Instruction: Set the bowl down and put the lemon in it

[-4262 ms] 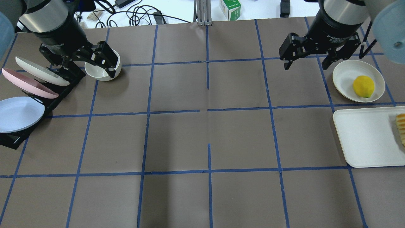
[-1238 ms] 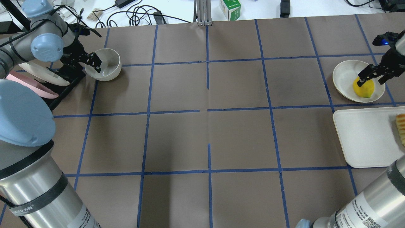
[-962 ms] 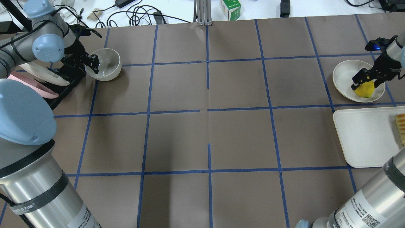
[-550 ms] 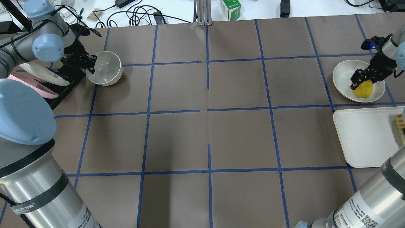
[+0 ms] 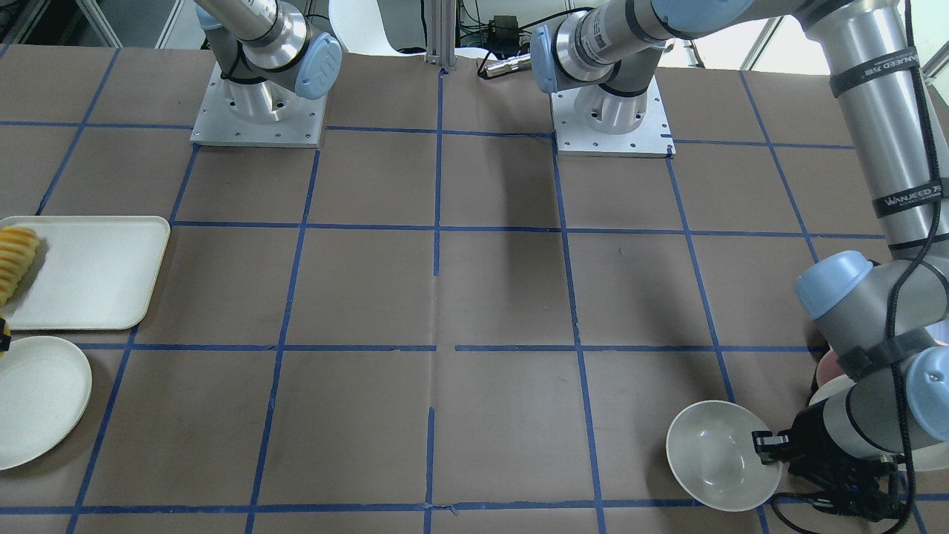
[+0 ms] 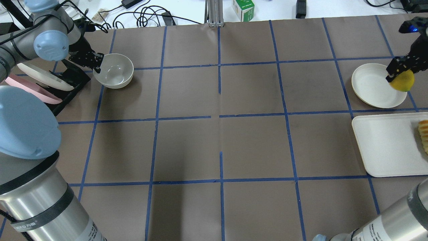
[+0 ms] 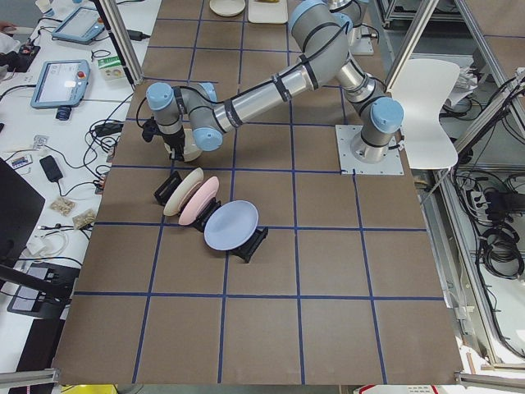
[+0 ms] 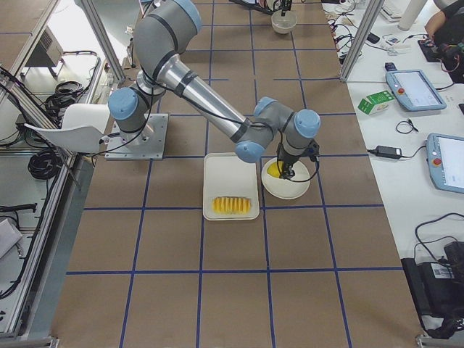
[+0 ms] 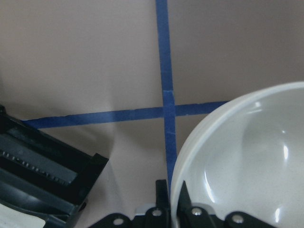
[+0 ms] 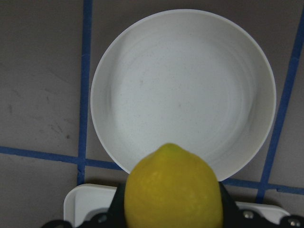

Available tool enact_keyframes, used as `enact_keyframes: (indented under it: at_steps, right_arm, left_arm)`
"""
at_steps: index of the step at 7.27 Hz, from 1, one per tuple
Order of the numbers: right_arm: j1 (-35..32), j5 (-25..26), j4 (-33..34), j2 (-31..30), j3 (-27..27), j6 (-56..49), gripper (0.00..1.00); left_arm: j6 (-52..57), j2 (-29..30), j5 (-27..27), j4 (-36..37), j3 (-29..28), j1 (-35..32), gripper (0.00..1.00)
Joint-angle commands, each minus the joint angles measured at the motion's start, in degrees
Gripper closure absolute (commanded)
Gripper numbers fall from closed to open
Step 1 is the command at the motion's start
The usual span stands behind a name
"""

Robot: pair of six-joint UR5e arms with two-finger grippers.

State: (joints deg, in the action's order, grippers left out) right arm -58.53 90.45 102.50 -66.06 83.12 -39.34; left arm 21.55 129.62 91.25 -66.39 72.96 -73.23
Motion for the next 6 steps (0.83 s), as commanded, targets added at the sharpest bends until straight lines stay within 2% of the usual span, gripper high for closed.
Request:
enact_keyframes:
  at_steps: [1,3,4,5,6]
  right_arm:
    - [-0.09,1.03,-10.97,-11.16,-1.21,0.32,0.82]
    - [-0.09,1.13,-16.53,-18.9,-0.43,0.32,0.8]
    - [-0.09,0.61,-16.72,-19.28,0.36,0.67,0.8]
    - [-1.48,0.17,-16.72,-19.98,1.42,3.2,0.8]
    - [-6.46,0.25,-17.15,-20.42,1.6,7.66,0.8]
  left_arm:
    - [-0.19,-1.21,2.17,-0.66,0.17,-1.65,1.0]
    - [-0.37,-2.78,1.74,-4.33,-0.01,-2.96,1.0]
    - [-0.98,-3.93,-0.35,-6.01,0.34,-4.71,1.0]
    - [-5.33,-5.68,-7.33,-8.81,1.39,-8.21,1.0]
    - [-7.99,-8.13,-8.88,-9.19,4.1,-12.85,1.0]
